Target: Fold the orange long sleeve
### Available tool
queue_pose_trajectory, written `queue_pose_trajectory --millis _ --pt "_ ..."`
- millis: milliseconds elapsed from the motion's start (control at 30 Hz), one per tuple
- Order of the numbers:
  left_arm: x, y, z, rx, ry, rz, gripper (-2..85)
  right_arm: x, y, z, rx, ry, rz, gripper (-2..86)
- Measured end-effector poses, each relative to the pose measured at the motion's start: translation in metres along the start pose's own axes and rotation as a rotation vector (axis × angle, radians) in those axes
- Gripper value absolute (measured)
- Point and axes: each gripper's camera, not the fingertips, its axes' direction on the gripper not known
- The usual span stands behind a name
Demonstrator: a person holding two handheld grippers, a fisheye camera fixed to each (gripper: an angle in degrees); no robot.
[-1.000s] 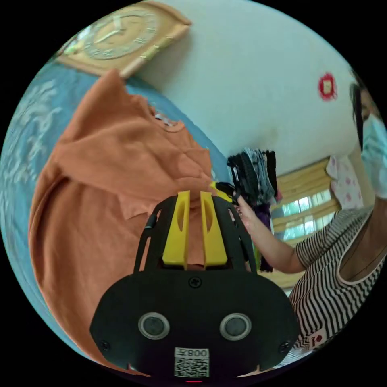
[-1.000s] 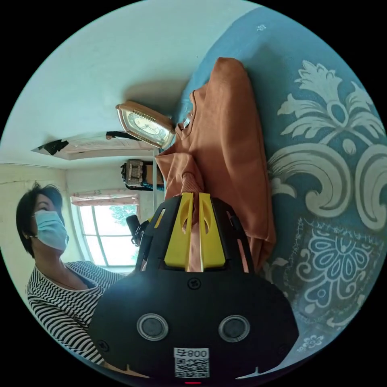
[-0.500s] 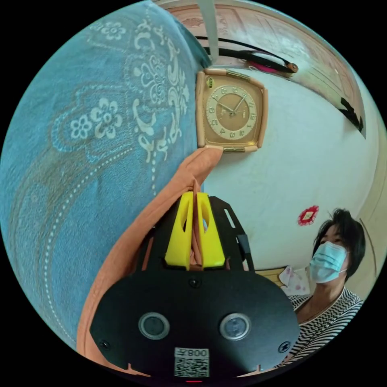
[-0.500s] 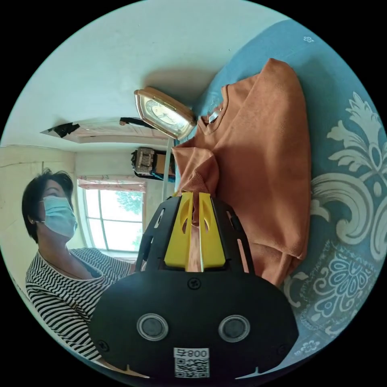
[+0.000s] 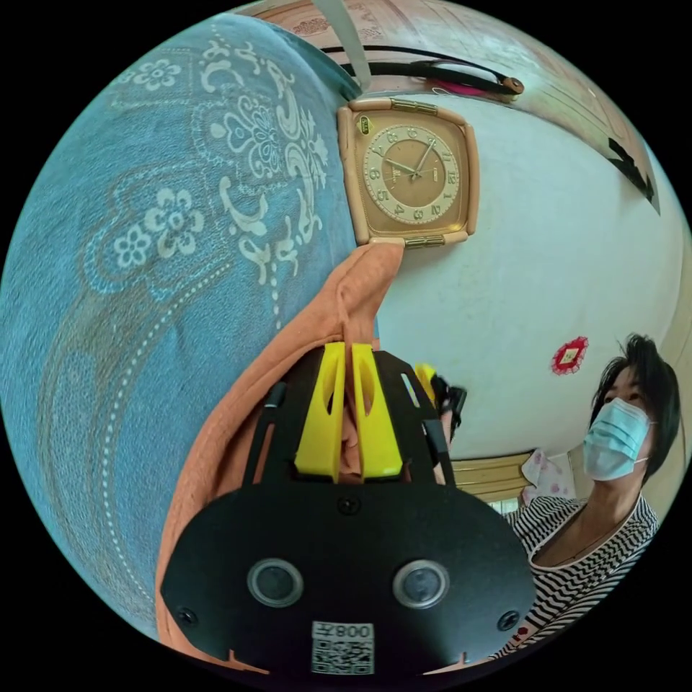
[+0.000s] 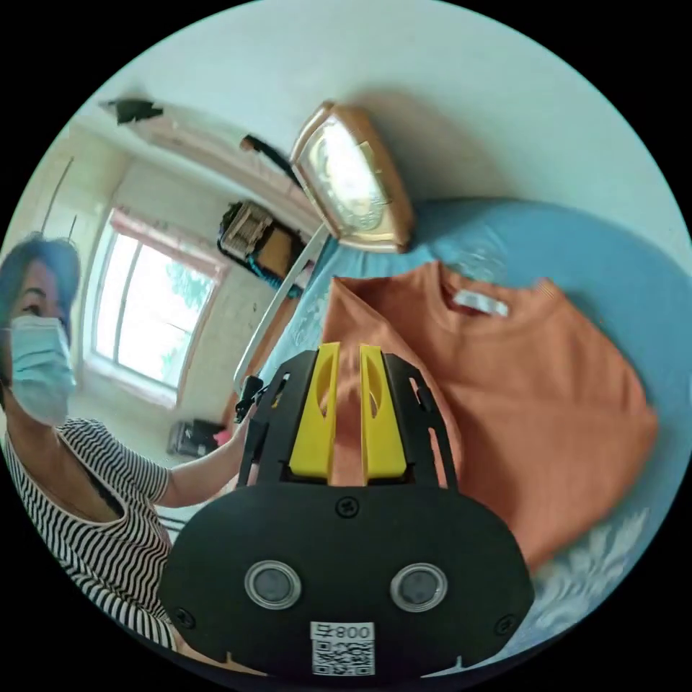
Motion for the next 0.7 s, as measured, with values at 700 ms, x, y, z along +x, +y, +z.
queue_pose_trajectory --millis 700 --pt "-0.04 -0.006 0.007 0.003 -0.142 0.119 1.8 -0.095 -0.125 0.181 -0.294 0.111 -0.11 0.8"
